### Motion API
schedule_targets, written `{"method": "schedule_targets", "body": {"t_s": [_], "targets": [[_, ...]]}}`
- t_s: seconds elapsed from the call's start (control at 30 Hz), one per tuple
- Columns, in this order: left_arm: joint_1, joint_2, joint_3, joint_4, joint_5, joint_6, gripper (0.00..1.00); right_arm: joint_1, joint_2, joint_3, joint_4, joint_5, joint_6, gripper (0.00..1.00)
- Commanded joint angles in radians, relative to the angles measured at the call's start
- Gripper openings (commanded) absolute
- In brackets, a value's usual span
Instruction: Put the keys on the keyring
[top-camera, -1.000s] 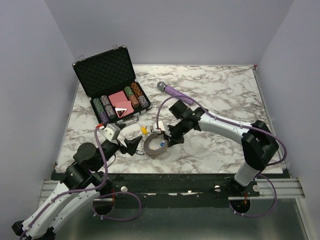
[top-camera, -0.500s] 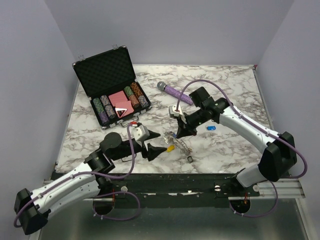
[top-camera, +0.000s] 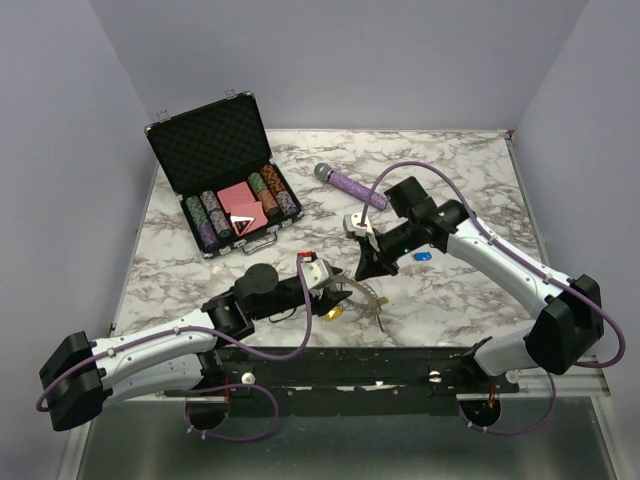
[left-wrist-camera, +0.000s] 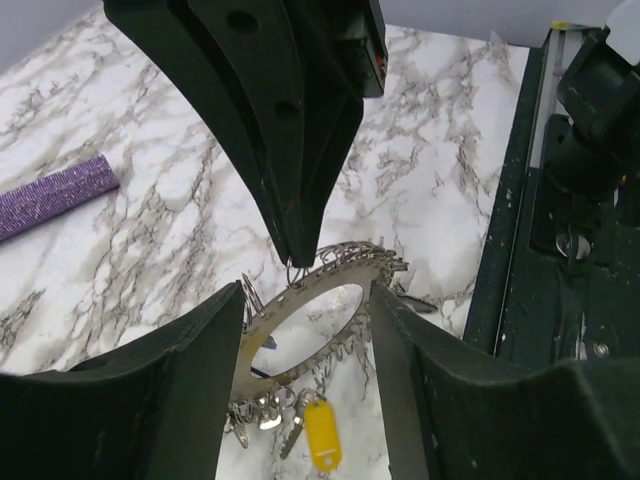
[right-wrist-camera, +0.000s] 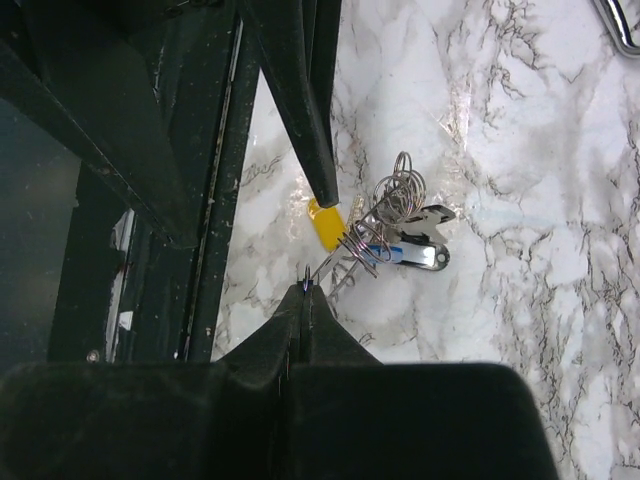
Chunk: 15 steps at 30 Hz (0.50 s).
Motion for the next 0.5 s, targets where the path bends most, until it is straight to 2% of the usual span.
{"method": "schedule_targets", "body": {"t_s": [0.0,0.13,0.47], "targets": [[-0.019,0.035,-0.007,0.107,-0.071,0.018,0.57,-0.002,-0.028,-0.01,0.006,-0.058,-0.005,0.0],[-0.026,0.072,-0.002,0.113,-0.062,0.012,0.49,-0.001,-0.029,-0.013,0.014,-0.058,0.002,0.0],[-0.035,0.104,0.001,0.106,-0.082,0.029,0.45,-0.002,-0.029,-0.022,0.026,-0.058,0.007,0.0]]}}
